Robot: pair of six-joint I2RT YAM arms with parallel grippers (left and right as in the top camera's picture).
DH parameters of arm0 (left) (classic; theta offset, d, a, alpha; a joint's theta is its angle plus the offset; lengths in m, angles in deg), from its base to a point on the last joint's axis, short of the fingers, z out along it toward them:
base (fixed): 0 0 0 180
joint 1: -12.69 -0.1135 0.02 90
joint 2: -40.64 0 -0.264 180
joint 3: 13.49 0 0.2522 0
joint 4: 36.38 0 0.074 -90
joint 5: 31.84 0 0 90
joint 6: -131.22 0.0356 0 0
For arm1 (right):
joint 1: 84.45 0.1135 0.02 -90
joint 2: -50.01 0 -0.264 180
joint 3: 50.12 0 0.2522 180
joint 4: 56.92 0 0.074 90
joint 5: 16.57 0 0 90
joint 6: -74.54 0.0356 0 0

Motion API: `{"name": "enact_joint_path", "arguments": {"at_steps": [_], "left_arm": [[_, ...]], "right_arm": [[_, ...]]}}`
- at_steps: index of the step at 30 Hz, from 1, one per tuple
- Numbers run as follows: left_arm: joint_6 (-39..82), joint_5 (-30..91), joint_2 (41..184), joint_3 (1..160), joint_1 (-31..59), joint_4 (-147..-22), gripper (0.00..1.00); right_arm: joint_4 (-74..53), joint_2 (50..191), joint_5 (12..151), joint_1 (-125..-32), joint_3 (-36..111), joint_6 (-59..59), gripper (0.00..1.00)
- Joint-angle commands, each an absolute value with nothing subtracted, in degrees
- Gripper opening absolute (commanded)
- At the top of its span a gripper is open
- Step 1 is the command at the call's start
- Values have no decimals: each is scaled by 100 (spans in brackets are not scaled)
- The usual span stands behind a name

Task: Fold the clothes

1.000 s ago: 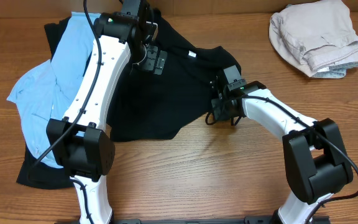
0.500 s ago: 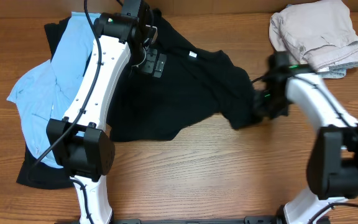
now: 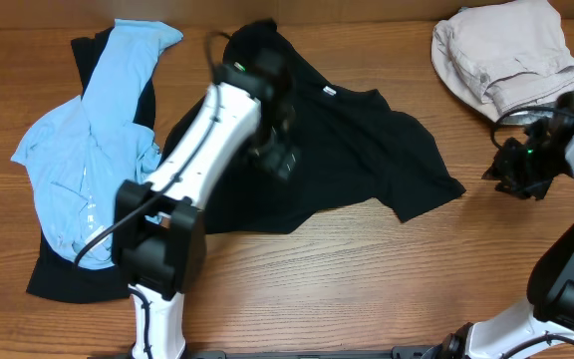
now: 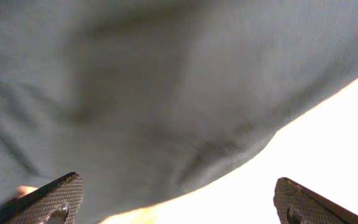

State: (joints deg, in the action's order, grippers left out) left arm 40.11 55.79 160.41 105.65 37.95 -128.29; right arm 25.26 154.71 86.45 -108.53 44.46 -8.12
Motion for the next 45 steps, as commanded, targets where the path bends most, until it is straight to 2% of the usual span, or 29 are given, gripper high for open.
{"name": "enact_joint_path", "arguments": {"at_steps": [1,8,14,22,27,34,43,45], "left_arm": [[3806,5719,15908,9844,4081,-12708,100],[3696,5726,15908,9206,4125,-12011,100],[3801,6130,15910,8548,4116,-10462,100],[3841,6368,15980,8159,4039,-9246,100],[4335,6239,16301,8168,4004,-8768,100],[5207,6478,16812,8649,4098,-8857,98],[5502,6580,17206,10144,4592,-9115,96],[5543,6580,17252,10277,4774,-9030,96]], "right_arm": [[2598,15244,9244,-10934,4774,-998,44],[2526,15093,9259,-10591,4793,-996,49],[2406,15095,9255,-10212,4793,-991,53],[2395,15095,9215,-9979,4793,-991,54],[2397,15095,9018,-9830,4793,-989,55],[2428,15095,9001,-9795,4793,-987,55],[2493,15095,9001,-9795,4793,-987,56],[2482,15095,9003,-9797,4793,-989,63]]}}
